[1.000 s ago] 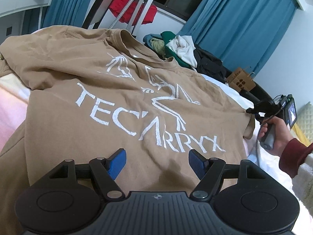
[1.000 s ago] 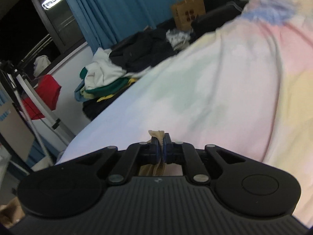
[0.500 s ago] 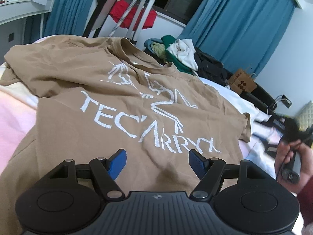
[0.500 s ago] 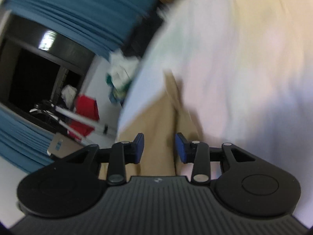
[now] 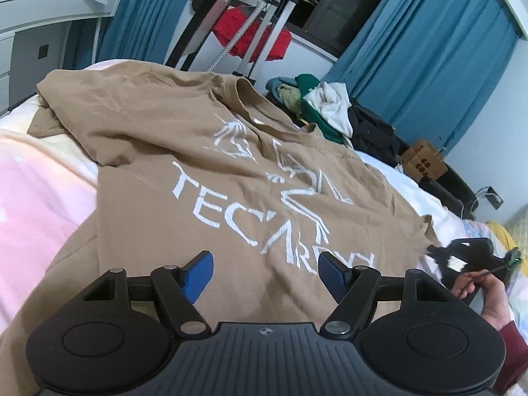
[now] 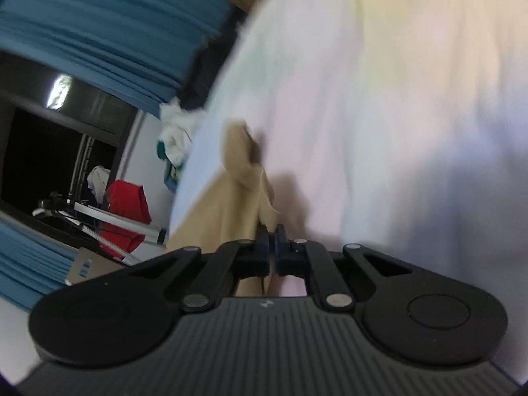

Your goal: Fold clothes

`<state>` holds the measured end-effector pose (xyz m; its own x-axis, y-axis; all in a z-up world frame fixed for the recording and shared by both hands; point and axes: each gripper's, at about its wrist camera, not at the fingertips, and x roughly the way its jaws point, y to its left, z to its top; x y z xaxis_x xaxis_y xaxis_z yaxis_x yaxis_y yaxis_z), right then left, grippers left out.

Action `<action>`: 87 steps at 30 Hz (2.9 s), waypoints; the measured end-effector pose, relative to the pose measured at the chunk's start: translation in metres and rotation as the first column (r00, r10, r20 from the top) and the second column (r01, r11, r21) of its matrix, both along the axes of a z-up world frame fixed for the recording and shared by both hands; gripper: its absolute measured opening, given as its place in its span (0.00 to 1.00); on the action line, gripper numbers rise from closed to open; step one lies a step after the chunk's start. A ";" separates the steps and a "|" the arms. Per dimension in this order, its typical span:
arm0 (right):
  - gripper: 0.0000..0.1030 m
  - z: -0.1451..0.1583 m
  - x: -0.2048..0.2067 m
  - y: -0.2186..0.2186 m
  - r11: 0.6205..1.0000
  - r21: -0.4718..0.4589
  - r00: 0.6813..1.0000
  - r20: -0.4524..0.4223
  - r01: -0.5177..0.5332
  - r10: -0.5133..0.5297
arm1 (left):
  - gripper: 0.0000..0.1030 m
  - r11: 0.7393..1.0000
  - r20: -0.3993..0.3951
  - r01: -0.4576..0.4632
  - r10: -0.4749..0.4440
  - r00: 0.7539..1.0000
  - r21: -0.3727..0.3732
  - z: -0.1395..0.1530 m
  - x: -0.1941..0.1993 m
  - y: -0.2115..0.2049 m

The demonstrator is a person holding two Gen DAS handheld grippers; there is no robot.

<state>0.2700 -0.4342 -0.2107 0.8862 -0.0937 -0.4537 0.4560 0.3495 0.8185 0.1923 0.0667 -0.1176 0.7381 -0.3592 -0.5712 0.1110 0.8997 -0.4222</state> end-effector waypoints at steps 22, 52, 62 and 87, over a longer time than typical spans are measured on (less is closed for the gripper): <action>0.10 0.051 -0.072 0.039 0.992 -0.044 0.986 -0.117 -0.121 0.116 | 0.63 0.799 -0.155 -0.468 0.444 0.882 -0.378 0.019 0.020 0.180; 0.10 0.015 -0.059 0.095 0.958 -0.044 0.940 -0.208 -0.284 0.269 | 0.09 0.730 -0.322 -0.593 0.502 0.803 -0.340 -0.017 0.044 0.231; 0.10 0.014 -0.059 0.091 0.961 0.002 0.942 -0.197 -0.278 0.273 | 0.62 0.628 -0.288 -0.612 0.546 0.787 -0.481 0.006 0.046 0.261; 0.08 0.006 -0.053 0.092 0.961 0.031 0.943 -0.188 -0.275 0.276 | 0.05 0.803 -0.008 -0.443 0.480 0.877 -0.399 0.051 0.106 0.275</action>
<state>0.2171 -0.3424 -0.2045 0.7752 0.1445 -0.6149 0.4887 0.4797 0.7288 0.2987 0.3421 -0.0666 0.9121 -0.1360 -0.3868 -0.2233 0.6264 -0.7468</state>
